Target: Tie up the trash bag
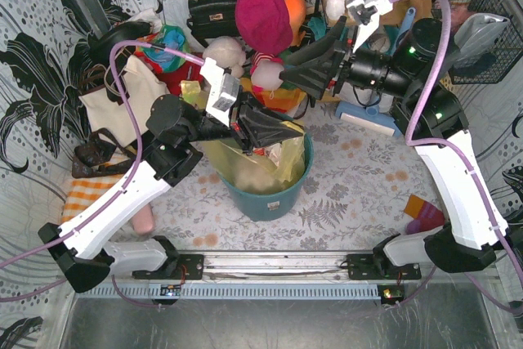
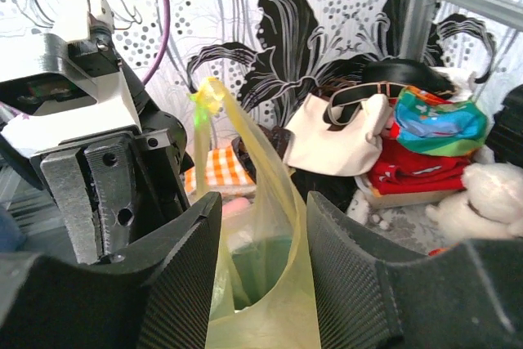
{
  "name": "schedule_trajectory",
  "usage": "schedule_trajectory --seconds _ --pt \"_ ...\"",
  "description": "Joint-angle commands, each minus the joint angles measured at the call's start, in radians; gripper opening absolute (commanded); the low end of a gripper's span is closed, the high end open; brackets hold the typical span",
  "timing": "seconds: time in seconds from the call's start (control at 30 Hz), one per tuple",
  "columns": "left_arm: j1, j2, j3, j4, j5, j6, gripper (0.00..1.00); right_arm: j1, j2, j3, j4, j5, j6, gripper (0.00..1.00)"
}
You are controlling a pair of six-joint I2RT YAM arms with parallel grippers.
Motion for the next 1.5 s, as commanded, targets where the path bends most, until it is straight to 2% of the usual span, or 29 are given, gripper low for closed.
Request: schedule_trajectory --seconds 0.0,0.3,0.53,0.83,1.03,1.13,1.23,1.47 --pt "-0.008 -0.054 -0.032 -0.021 0.041 0.007 0.0 0.048 0.019 0.017 0.069 -0.014 0.014 0.46" --pt "-0.021 -0.089 -0.069 -0.077 0.076 0.003 0.0 0.122 0.096 0.063 0.069 -0.001 0.005 0.49" --pt "-0.024 -0.163 -0.147 -0.083 0.051 -0.002 0.0 0.196 0.17 0.124 0.056 0.033 -0.033 0.54" --pt "-0.025 -0.169 -0.161 -0.062 0.055 -0.013 0.0 0.304 0.368 0.359 -0.05 0.086 -0.108 0.57" --pt "-0.027 -0.169 -0.165 -0.06 0.053 -0.017 0.0 0.308 0.477 0.518 -0.124 0.041 -0.123 0.61" --pt "-0.027 -0.177 -0.169 -0.058 0.049 -0.016 0.0 0.307 0.495 0.539 -0.138 0.003 -0.132 0.62" --pt "-0.027 -0.184 -0.176 -0.056 0.045 -0.016 0.0 0.308 0.497 0.535 -0.141 -0.011 -0.14 0.56" --pt "-0.028 -0.181 -0.176 -0.054 0.043 -0.017 0.0 0.308 0.489 0.51 -0.116 -0.036 -0.12 0.28"
